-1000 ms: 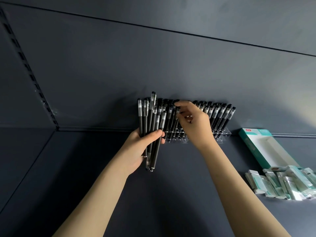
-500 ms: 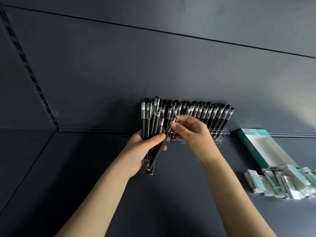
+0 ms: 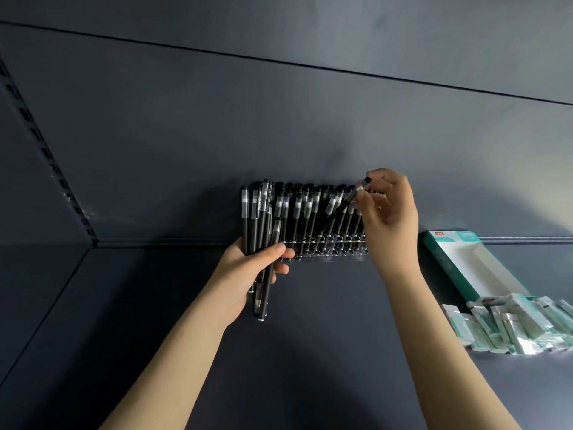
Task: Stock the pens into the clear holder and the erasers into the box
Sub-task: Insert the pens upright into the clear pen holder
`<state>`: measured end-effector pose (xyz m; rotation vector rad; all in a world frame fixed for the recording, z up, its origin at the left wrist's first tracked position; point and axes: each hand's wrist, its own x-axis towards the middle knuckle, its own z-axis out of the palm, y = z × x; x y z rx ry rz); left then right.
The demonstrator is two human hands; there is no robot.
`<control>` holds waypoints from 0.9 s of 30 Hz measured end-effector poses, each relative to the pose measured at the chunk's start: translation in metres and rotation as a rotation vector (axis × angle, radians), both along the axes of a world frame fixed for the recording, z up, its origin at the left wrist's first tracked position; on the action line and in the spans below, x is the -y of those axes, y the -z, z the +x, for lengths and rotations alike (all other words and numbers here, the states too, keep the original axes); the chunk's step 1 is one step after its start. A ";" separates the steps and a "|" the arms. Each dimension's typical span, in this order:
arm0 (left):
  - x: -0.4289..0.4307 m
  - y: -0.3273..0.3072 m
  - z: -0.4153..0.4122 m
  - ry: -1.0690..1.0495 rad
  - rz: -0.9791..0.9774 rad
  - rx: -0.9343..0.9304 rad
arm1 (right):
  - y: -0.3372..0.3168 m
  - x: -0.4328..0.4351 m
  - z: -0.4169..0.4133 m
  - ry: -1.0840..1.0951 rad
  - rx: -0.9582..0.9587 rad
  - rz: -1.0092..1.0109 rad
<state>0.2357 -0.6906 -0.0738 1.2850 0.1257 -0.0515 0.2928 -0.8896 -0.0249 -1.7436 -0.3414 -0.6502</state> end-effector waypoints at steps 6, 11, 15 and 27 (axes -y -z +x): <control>0.001 -0.001 -0.001 0.009 -0.036 0.001 | 0.005 -0.009 0.001 0.017 0.007 -0.123; 0.001 0.000 0.000 -0.012 -0.052 -0.014 | 0.010 -0.013 0.012 -0.010 -0.013 -0.231; 0.001 0.000 -0.001 -0.008 -0.016 -0.054 | 0.020 -0.019 0.019 -0.023 0.024 -0.363; 0.005 -0.002 -0.001 -0.026 -0.084 -0.004 | 0.013 -0.027 -0.014 -0.171 -0.199 -0.235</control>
